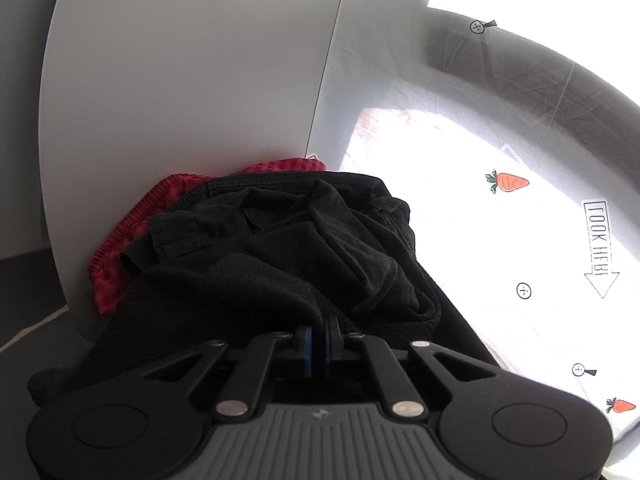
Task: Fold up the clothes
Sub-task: 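Close the left tool on the dark sweater while the right tool also grasps it, then pull the dark sweater onto the table and open both tools, then lower the right tool onto the sweater edge and close it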
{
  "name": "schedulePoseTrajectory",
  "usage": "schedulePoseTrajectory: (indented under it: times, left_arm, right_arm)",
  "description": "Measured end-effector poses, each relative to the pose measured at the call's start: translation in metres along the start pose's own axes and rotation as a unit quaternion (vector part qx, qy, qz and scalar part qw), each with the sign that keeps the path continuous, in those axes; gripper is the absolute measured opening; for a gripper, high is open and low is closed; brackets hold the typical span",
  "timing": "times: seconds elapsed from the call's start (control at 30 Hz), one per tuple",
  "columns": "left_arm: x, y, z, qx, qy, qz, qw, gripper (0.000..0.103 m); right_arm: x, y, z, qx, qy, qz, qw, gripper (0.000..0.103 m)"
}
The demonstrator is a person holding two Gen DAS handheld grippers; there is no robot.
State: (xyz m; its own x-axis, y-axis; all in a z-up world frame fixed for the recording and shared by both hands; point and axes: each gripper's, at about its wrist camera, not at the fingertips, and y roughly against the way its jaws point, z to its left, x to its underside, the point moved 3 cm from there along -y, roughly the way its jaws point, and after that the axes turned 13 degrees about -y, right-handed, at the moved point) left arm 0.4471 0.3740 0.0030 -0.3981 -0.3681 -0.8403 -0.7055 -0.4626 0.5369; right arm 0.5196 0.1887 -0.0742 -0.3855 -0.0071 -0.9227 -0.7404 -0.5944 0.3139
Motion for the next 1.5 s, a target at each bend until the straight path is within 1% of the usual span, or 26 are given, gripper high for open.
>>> schedulePoseTrajectory:
  times: [0.07, 0.17, 0.23, 0.27, 0.33, 0.37, 0.4, 0.43, 0.47, 0.5, 0.53, 0.57, 0.6, 0.67, 0.7, 0.73, 0.8, 0.9, 0.97, 1.07, 1.13, 1.23, 1.27, 1.33, 1.4, 1.5]
  left_arm:
    - [0.002, 0.020, -0.032, 0.024, -0.028, -0.002, 0.9993, 0.005]
    - [0.017, 0.057, -0.086, 0.079, -0.059, -0.002, 0.9951, 0.005]
    - [0.040, 0.086, -0.134, 0.144, -0.075, 0.018, 0.9865, 0.005]
    - [0.056, 0.100, -0.159, 0.182, -0.089, 0.037, 0.9786, 0.005]
    - [0.088, 0.127, -0.210, 0.256, -0.116, 0.076, 0.9566, 0.009]
    - [0.111, 0.143, -0.235, 0.292, -0.131, 0.102, 0.9419, 0.017]
    - [0.130, 0.157, -0.254, 0.322, -0.147, 0.121, 0.9275, 0.018]
    - [0.155, 0.175, -0.277, 0.354, -0.165, 0.141, 0.9096, 0.019]
    - [0.184, 0.196, -0.301, 0.374, -0.188, 0.164, 0.8931, 0.022]
    - [0.207, 0.214, -0.319, 0.387, -0.214, 0.184, 0.8781, 0.026]
    - [0.226, 0.229, -0.331, 0.397, -0.236, 0.196, 0.8650, 0.030]
    - [0.242, 0.242, -0.340, 0.406, -0.256, 0.202, 0.8538, 0.035]
    - [0.254, 0.254, -0.348, 0.412, -0.279, 0.203, 0.8434, 0.038]
    - [0.270, 0.271, -0.356, 0.395, -0.306, 0.196, 0.8438, 0.051]
    - [0.276, 0.272, -0.358, 0.378, -0.312, 0.198, 0.8487, 0.053]
    - [0.282, 0.274, -0.359, 0.361, -0.319, 0.199, 0.8534, 0.053]
    - [0.290, 0.266, -0.355, 0.318, -0.315, 0.216, 0.8675, 0.054]
    - [0.294, 0.250, -0.344, 0.258, -0.297, 0.248, 0.8853, 0.058]
    - [0.295, 0.236, -0.332, 0.220, -0.286, 0.263, 0.8949, 0.058]
    - [0.296, 0.220, -0.313, 0.180, -0.269, 0.272, 0.9062, 0.059]
    - [0.295, 0.213, -0.301, 0.163, -0.255, 0.279, 0.9112, 0.062]
    - [0.293, 0.200, -0.283, 0.139, -0.237, 0.285, 0.9185, 0.067]
    - [0.293, 0.191, -0.279, 0.132, -0.233, 0.288, 0.9193, 0.069]
    - [0.292, 0.172, -0.272, 0.117, -0.223, 0.299, 0.9206, 0.070]
    - [0.292, 0.154, -0.268, 0.105, -0.214, 0.309, 0.9208, 0.070]
    - [0.291, 0.126, -0.269, 0.094, -0.215, 0.321, 0.9177, 0.070]
  right_arm:
    - [-0.010, 0.024, -0.018, 0.017, -0.001, -0.021, 1.000, 0.001]
    - [-0.019, 0.077, -0.061, 0.075, -0.015, -0.053, 0.996, 0.001]
    - [-0.020, 0.121, -0.104, 0.126, -0.028, -0.065, 0.990, 0.001]
    - [-0.019, 0.145, -0.128, 0.154, -0.034, -0.071, 0.985, 0.001]
    - [-0.014, 0.199, -0.181, 0.224, -0.044, -0.080, 0.970, 0.001]
    - [-0.010, 0.225, -0.204, 0.257, -0.046, -0.080, 0.962, 0.001]
    - [-0.003, 0.255, -0.236, 0.300, -0.056, -0.077, 0.949, 0.001]
    - [0.005, 0.286, -0.267, 0.343, -0.067, -0.072, 0.934, 0.001]
    - [0.016, 0.318, -0.299, 0.389, -0.087, -0.050, 0.916, 0.001]
    - [0.031, 0.351, -0.334, 0.436, -0.109, -0.009, 0.893, 0.002]
    - [0.043, 0.375, -0.355, 0.470, -0.130, 0.016, 0.873, 0.008]
    - [0.059, 0.407, -0.374, 0.501, -0.162, 0.041, 0.849, 0.015]
    - [0.075, 0.432, -0.388, 0.516, -0.190, 0.067, 0.833, 0.024]
    - [0.109, 0.474, -0.399, 0.520, -0.217, 0.099, 0.820, 0.027]
    - [0.125, 0.492, -0.403, 0.519, -0.227, 0.113, 0.816, 0.031]
    - [0.134, 0.498, -0.397, 0.511, -0.224, 0.123, 0.821, 0.035]
    - [0.146, 0.501, -0.383, 0.487, -0.211, 0.143, 0.835, 0.035]
    - [0.146, 0.492, -0.359, 0.429, -0.175, 0.161, 0.871, 0.036]
    - [0.136, 0.481, -0.350, 0.404, -0.134, 0.156, 0.891, 0.040]
    - [0.119, 0.468, -0.344, 0.377, -0.109, 0.135, 0.910, 0.044]
    - [0.111, 0.456, -0.343, 0.365, -0.105, 0.127, 0.916, 0.045]
    - [0.102, 0.429, -0.338, 0.338, -0.091, 0.133, 0.927, 0.045]
    - [0.100, 0.420, -0.336, 0.328, -0.086, 0.135, 0.931, 0.045]
    - [0.096, 0.398, -0.331, 0.300, -0.071, 0.140, 0.941, 0.045]
    - [0.095, 0.380, -0.325, 0.281, -0.058, 0.148, 0.947, 0.045]
    - [0.094, 0.347, -0.314, 0.254, -0.029, 0.165, 0.952, 0.044]
